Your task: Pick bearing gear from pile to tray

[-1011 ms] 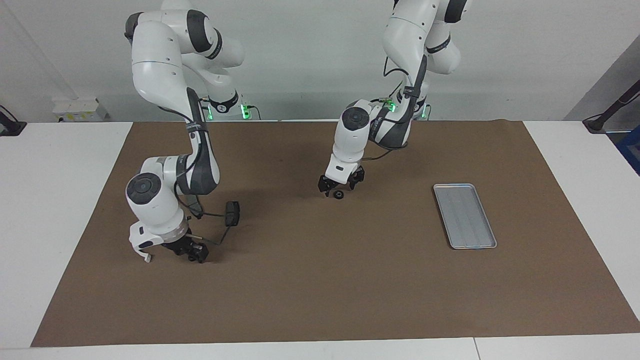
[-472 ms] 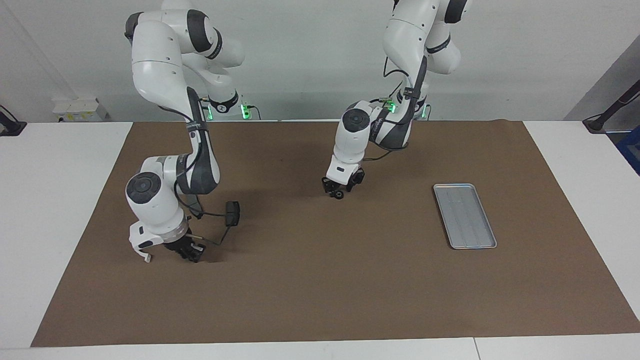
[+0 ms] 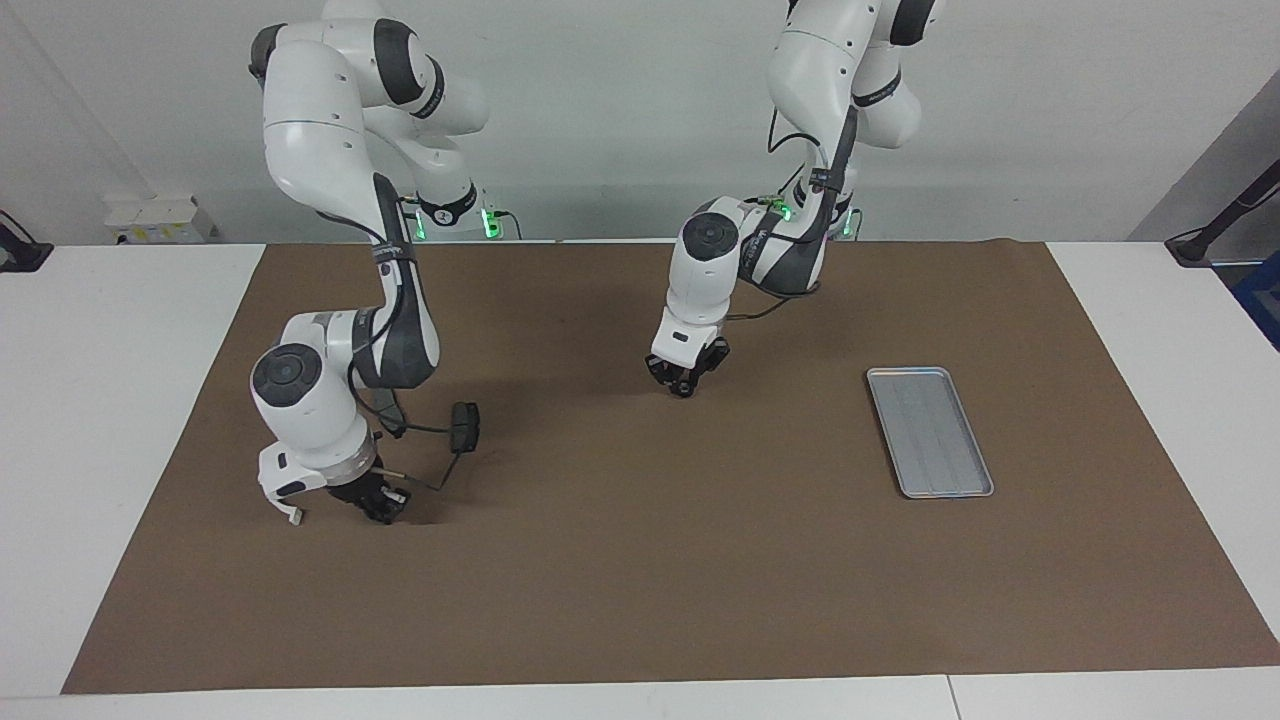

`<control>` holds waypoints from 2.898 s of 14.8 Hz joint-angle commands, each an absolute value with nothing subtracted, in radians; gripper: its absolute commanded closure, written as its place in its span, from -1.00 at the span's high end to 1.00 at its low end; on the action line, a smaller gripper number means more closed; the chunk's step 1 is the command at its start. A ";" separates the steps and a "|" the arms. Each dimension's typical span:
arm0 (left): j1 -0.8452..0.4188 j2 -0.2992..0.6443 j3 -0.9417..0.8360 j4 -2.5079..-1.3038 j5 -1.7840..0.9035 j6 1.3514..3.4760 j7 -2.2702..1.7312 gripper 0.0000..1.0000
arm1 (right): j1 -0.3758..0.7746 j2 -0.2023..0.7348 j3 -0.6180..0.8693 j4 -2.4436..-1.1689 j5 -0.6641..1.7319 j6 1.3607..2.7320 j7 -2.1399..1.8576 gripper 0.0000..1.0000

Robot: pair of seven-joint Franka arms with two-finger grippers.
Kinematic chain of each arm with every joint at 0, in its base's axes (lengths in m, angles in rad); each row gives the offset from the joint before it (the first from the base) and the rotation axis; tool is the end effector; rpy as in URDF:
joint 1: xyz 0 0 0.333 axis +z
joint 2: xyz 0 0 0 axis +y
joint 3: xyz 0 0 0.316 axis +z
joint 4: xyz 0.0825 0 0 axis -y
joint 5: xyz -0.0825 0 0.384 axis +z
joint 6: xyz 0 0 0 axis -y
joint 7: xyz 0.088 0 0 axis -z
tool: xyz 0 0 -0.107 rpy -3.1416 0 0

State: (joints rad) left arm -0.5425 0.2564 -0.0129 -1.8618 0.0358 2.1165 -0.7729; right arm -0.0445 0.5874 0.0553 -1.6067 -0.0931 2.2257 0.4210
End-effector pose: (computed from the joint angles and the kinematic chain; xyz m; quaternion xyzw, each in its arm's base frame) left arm 0.5267 -0.3244 0.3812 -0.9949 -0.0995 -0.0078 0.0113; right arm 0.6952 -0.0005 0.2895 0.9831 -0.1811 0.0208 0.0181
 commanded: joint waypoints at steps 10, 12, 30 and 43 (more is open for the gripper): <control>0.057 0.012 -0.020 -2.157 0.028 2.198 0.110 -1.00 | 0.138 0.368 0.107 -1.500 -0.080 1.818 0.544 -1.00; 0.049 0.018 -0.020 -2.221 0.028 2.291 0.098 -1.00 | 0.233 0.367 0.107 -1.482 -0.045 1.806 0.702 -1.00; 0.012 0.120 -0.021 -2.290 0.028 2.450 0.038 -1.00 | 0.566 0.601 0.106 -1.614 -0.037 2.322 1.301 -1.00; 0.002 0.134 -0.021 -2.199 0.028 2.312 0.055 1.00 | 0.534 0.595 0.097 -1.490 -0.034 2.179 1.321 1.00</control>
State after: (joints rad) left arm 0.0215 0.1366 -0.0327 -2.2628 0.0343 2.4104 0.0507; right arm 0.5628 0.5911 0.0917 -1.5654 -0.0194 2.2446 1.3007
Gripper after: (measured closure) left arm 0.489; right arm 0.198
